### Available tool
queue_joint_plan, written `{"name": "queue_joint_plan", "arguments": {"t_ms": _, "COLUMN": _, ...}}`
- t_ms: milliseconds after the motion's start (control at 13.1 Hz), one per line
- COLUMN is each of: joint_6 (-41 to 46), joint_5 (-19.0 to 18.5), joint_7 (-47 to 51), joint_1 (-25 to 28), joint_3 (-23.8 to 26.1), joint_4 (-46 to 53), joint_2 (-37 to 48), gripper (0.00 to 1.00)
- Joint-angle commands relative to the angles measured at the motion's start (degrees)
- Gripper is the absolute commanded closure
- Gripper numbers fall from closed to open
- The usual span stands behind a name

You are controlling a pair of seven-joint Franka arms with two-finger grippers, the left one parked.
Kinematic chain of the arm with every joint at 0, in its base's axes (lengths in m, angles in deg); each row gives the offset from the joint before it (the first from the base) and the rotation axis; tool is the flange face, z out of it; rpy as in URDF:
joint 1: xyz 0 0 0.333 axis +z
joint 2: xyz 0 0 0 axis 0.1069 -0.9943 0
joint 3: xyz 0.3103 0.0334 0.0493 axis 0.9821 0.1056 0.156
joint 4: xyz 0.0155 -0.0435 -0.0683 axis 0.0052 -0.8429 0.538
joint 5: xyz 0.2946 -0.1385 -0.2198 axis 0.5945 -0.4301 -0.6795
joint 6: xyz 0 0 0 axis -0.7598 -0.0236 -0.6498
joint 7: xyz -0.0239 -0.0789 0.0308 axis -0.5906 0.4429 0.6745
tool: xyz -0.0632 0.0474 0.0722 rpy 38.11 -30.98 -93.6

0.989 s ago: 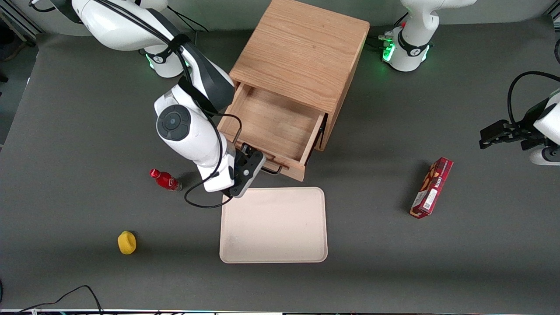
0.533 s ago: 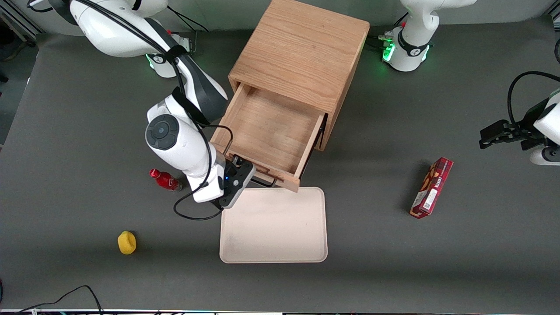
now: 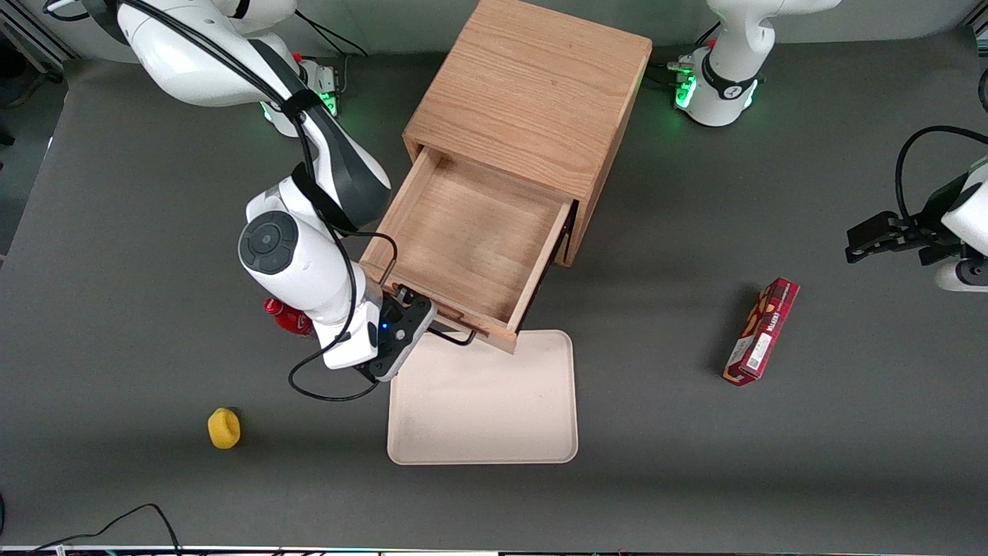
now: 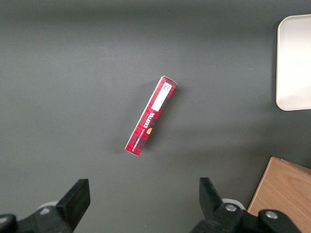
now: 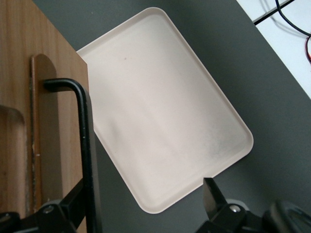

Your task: Open upper drawer

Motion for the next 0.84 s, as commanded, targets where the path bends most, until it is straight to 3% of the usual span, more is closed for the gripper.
{"name": "queue_joint_plan", "arguments": {"t_ms": 0, "joint_6": 0.13, "joint_5": 4.70, "joint_7": -0.61, "joint_1": 0.17, "joint_3": -0.73, "joint_4": 2.23, "joint_2": -0.30, "gripper": 0.00}}
{"name": "queue_joint_plan", "arguments": {"t_ms": 228, "joint_6": 0.49, "joint_5": 9.28, "joint_7": 0.10, "joint_1": -1.40, "joint_3": -0.82, "joint_4": 3.90, "joint_2": 0.58, "gripper": 0.00}}
{"name": "queue_joint_plan", "arguments": {"t_ms": 609, "joint_6": 5.03, "joint_5": 22.20, "joint_7": 0.27, "joint_1": -3.96, "joint_3": -0.91, "joint_4": 6.71, "joint_2": 1.90, "gripper": 0.00}}
{"name": "queue_joint_plan", "arguments": {"t_ms": 761, "joint_6": 7.68, "joint_5": 23.19, "joint_7": 2.46, "joint_1": -7.11, "joint_3": -1.00, "joint_4": 5.76, "joint_2": 6.27, "gripper": 0.00}}
